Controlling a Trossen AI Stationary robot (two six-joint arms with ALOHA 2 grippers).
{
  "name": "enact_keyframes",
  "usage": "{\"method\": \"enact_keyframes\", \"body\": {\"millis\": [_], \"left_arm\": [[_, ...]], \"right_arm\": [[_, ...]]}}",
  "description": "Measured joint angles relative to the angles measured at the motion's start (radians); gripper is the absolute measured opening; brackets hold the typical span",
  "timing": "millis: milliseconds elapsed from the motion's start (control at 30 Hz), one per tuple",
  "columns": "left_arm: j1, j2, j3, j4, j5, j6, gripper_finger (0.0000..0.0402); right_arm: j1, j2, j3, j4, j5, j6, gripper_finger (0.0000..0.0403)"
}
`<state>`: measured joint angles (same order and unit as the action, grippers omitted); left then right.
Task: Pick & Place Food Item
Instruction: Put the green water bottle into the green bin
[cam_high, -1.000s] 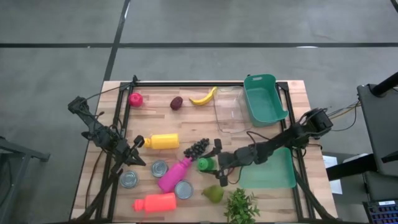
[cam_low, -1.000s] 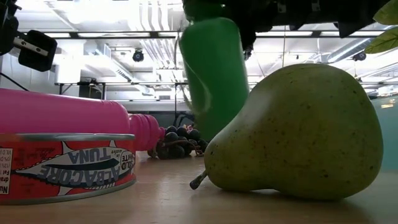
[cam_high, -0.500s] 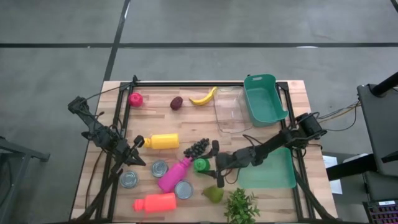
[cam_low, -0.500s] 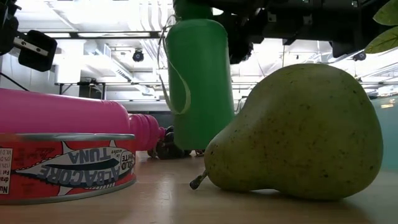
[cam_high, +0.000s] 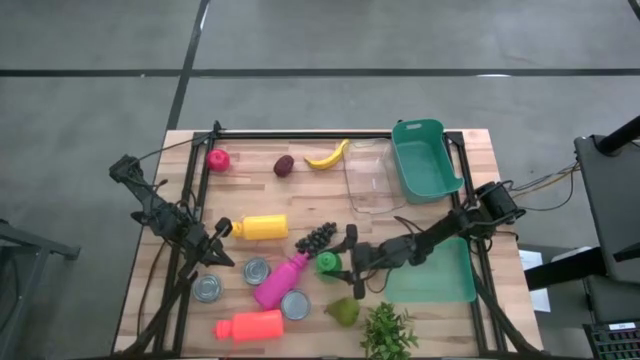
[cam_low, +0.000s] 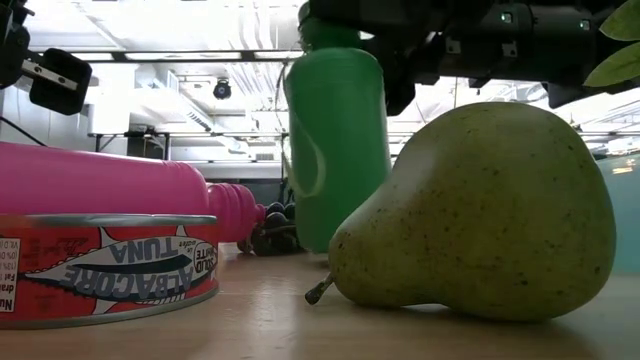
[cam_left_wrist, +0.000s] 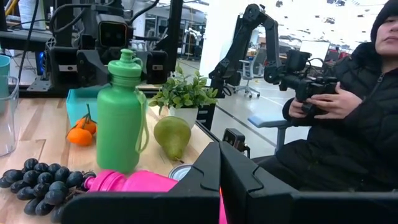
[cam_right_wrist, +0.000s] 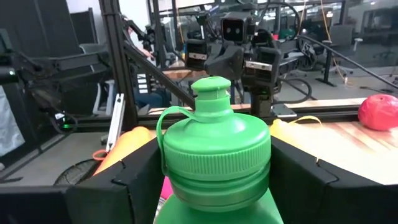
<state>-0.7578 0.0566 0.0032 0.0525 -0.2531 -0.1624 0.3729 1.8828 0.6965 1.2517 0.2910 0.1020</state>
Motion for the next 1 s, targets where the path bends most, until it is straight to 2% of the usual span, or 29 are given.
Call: {"method": "enact_keyframes", "body": {"millis": [133,400,667,867,1000], "left_arm": [[0.000,0.000,0.000,0.000,0.000,0.000,0.0000],[0.000,0.000,0.000,0.000,0.000,0.000,0.0000],[0.000,0.000,0.000,0.000,0.000,0.000,0.0000],[0.000,0.000,0.000,0.000,0.000,0.000,0.0000],[0.000,0.000,0.000,0.000,0.000,0.000,0.0000]], "right_arm": [[0.000,0.000,-0.015,0.019,-0.001,0.000,0.0249],[0.000,0.000,-0.036,0.044,-0.003,0.001,0.0220],[0.000,0.000,-0.054,0.058,-0.006,0.010,0.0249],[0.000,0.000,-0.067,0.069,-0.006,0.010,0.0223],[0.000,0.000,-0.067,0.072,-0.006,0.010,0.0222]]}}
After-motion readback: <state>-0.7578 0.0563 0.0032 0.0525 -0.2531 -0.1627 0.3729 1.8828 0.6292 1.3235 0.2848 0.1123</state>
